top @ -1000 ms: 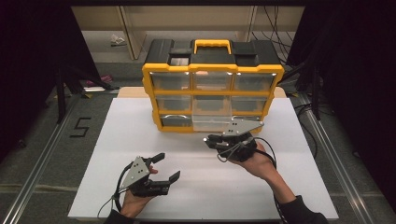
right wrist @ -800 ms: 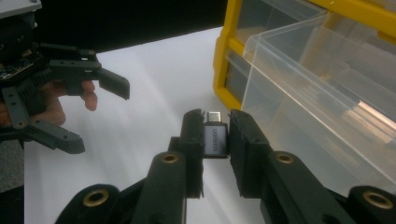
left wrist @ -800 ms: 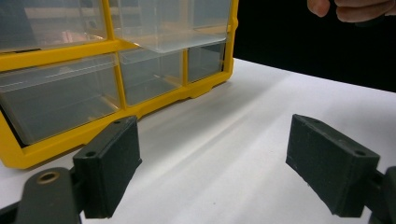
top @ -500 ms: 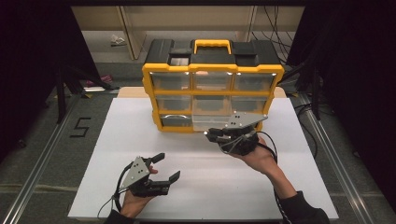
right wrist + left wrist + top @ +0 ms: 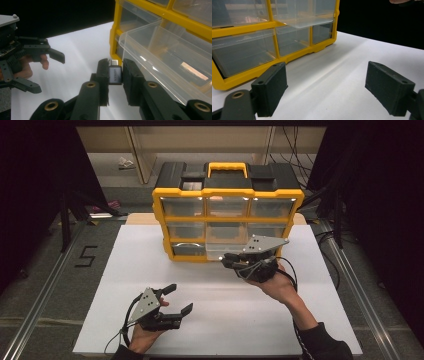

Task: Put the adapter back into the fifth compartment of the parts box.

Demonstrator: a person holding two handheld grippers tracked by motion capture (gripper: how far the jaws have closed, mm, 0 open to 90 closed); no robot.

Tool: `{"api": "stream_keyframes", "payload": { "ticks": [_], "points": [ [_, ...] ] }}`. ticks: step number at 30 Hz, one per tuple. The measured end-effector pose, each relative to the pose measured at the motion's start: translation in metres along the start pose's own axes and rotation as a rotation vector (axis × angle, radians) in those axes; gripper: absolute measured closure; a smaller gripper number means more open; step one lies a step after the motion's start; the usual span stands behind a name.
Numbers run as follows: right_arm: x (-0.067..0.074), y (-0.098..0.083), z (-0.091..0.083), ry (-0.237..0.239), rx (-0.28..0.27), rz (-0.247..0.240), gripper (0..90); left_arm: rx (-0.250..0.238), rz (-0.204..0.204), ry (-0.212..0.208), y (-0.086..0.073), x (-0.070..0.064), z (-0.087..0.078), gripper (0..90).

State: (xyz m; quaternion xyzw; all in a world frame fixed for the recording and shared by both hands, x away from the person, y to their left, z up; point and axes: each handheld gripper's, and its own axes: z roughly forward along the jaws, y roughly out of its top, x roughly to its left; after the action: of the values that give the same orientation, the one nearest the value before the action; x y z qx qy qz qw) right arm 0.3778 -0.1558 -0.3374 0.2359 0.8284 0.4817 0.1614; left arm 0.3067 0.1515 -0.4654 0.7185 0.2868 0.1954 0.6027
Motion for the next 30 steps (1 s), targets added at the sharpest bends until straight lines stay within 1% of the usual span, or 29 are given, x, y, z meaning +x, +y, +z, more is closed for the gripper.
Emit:
{"api": "stream_keyframes", "payload": {
  "ticks": [30],
  "points": [
    [-0.009, 0.014, -0.006, -0.024, -0.033, 0.008, 76.4, -0.002, -0.004, 0.000, 0.000, 0.000, 0.000, 17.1]
  ]
}}
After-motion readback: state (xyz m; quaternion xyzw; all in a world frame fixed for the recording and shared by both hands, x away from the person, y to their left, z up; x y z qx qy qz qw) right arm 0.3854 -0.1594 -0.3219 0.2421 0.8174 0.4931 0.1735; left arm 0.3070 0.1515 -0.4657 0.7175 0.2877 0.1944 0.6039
